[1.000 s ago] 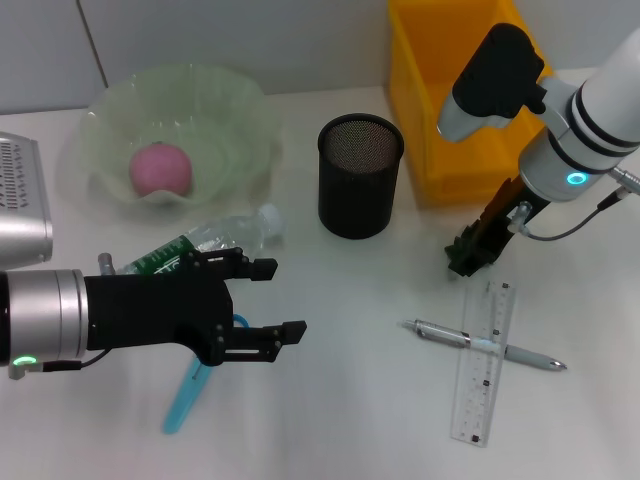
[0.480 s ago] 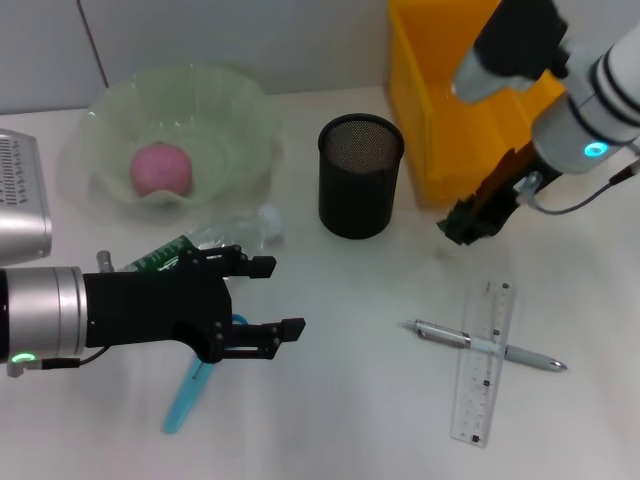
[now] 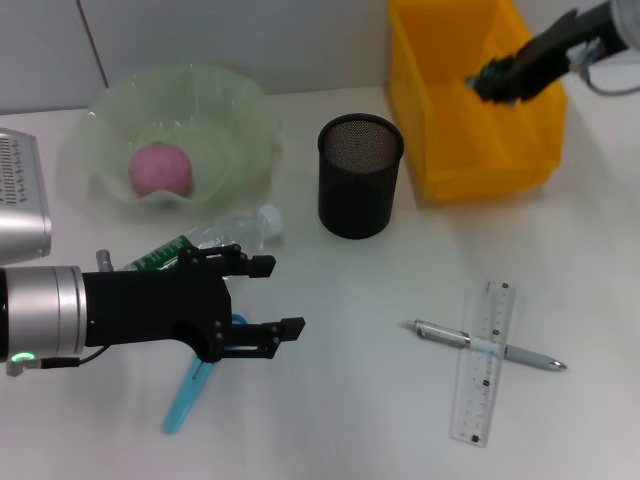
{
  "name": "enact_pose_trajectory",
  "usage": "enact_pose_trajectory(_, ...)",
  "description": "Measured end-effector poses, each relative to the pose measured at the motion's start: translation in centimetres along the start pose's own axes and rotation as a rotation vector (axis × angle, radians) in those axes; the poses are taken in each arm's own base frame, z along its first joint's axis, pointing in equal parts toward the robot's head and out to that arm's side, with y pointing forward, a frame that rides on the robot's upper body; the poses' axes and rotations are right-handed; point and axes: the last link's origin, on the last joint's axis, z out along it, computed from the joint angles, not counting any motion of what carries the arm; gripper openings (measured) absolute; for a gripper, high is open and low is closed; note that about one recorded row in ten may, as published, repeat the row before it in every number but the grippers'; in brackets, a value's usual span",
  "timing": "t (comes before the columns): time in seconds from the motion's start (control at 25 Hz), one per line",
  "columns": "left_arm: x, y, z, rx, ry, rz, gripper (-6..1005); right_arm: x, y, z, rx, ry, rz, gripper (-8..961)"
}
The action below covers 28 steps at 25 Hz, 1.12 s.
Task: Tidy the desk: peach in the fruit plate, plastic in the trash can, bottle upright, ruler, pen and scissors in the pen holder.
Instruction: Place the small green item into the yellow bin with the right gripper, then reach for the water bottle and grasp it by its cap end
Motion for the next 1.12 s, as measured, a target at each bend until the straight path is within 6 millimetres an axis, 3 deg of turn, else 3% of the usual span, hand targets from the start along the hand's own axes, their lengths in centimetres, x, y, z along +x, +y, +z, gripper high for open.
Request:
enact_pose_trajectory(0.16,0.0,0.0,0.0,0.0,0.001,0.0,798,0.0,-1.5,1.7,0.07,-0.028,0.042,353)
enact_pose_trajectory(0.36,0.1,0.0,0.0,0.0,0.004,0.0,798,0.7,-2.0,4.9,0.097,-0.005,0.063,335)
enact_pose_trajectory(0.52,0.1,0.0,0.0,-0.001,0.004,0.001,798,1.1,-2.1,6.3,0.117,0.013,0.054,320)
enact_pose_trajectory(0.6,0.2,0.0,0.0,-0.001,0.005,0.001,798,1.1,-2.0,6.6,0.118,0.013,0.055,454)
enact_pose_trajectory(0.84,0.1,0.0,0.1,-0.004,0.0,-0.007,798,1.2,-1.9,6.6,0.116,0.012,0.056,684)
enact_pose_trajectory(1.12,0.1,0.0,0.1,-0.005,-0.002,-0.007,797,1.2,-1.9,6.4,0.116,0.003,0.06,752)
